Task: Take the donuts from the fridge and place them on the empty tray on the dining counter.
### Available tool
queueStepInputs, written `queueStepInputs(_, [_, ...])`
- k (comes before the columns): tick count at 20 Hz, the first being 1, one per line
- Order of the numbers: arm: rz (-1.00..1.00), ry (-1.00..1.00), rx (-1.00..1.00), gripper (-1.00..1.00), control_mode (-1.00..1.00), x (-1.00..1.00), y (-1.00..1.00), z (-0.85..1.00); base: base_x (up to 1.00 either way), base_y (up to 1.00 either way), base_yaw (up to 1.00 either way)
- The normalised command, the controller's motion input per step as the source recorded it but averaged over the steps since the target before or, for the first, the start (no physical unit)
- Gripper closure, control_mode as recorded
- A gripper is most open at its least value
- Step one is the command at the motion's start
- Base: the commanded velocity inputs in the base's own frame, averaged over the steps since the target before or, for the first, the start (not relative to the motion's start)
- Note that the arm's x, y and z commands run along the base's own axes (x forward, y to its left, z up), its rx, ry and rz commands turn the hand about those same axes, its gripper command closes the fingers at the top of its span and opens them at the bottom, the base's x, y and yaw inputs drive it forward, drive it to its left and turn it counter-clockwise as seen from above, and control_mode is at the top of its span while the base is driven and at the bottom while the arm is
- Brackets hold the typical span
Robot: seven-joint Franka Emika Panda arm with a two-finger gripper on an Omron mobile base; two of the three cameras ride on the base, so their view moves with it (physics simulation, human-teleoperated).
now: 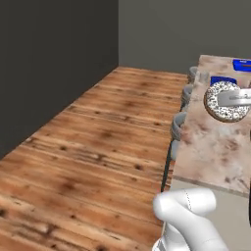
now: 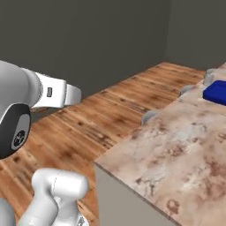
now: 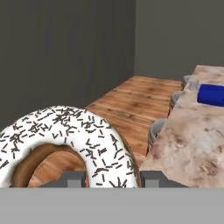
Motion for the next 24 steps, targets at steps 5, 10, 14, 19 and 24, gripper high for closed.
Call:
queueStepInputs(5, [0.00, 0.00, 0.00, 1.00, 1.00, 0.00, 0.00, 0.00, 0.73, 0.87, -0.73])
queueStepInputs(10, [0.00, 0.00, 0.00, 1.00, 1.00, 0.00, 0.00, 0.00, 0.71, 0.78, -0.78])
queueStepInputs(14, [0.00, 0.00, 0.00, 1.00, 1.00, 0.00, 0.00, 0.00, 0.66, 0.80, -0.76])
queueStepInputs(19, [0.00, 0.00, 0.00, 1.00, 1.00, 0.00, 0.00, 0.00, 0.58, 0.91, -0.66])
queueStepInputs(24, [0.00, 0.00, 0.00, 1.00, 1.00, 0.00, 0.00, 0.00, 0.32, 1.00, -0.38])
